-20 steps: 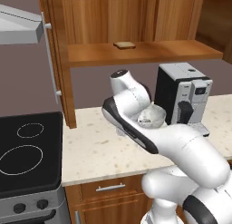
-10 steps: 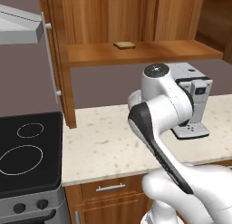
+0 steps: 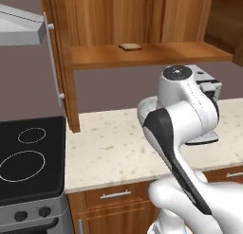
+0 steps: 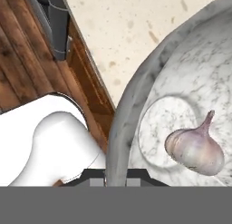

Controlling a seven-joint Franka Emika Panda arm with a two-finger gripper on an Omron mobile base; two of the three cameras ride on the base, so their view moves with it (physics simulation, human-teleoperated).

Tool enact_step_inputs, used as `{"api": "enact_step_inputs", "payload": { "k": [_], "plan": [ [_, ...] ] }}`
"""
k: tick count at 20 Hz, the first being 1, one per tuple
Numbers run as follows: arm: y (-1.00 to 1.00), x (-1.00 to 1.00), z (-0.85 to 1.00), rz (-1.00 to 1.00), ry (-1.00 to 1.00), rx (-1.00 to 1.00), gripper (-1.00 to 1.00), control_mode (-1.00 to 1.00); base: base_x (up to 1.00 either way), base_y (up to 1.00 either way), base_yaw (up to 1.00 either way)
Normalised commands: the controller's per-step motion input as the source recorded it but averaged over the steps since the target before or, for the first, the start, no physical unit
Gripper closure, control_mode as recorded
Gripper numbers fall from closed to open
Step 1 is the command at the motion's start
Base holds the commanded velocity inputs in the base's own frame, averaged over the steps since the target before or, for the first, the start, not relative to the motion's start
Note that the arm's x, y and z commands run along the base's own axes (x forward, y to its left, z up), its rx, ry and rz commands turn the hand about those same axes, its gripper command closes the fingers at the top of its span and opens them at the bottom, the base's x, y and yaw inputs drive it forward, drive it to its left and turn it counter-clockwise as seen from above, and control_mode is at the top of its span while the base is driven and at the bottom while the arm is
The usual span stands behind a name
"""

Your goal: Pick the garlic from the cabinet and place it in the bowl. Then pick the bowl and place it in the sink. Then turn on the sink facuet.

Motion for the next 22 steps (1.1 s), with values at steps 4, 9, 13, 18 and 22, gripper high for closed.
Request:
{"api": "enact_step_inputs", "payload": {
  "k": [4, 9, 13, 18, 22],
  "plan": [
    [0.00, 0.00, 0.00, 0.00, 0.00, 0.00, 1.00, 1.00, -1.00, 0.08, 0.07],
    [0.00, 0.00, 0.00, 0.00, 0.00, 0.00, 1.00, 1.00, -0.92, 0.00, 0.53],
    [0.00, 0.00, 0.00, 0.00, 0.00, 0.00, 1.00, 1.00, -0.49, 0.00, 0.82],
    [0.00, 0.00, 0.00, 0.00, 0.00, 0.00, 1.00, 1.00, -0.18, 0.04, 0.90],
    [0.00, 0.00, 0.00, 0.00, 0.00, 0.00, 1.00, 1.00, -0.02, 0.00, 0.93]
  ]
}}
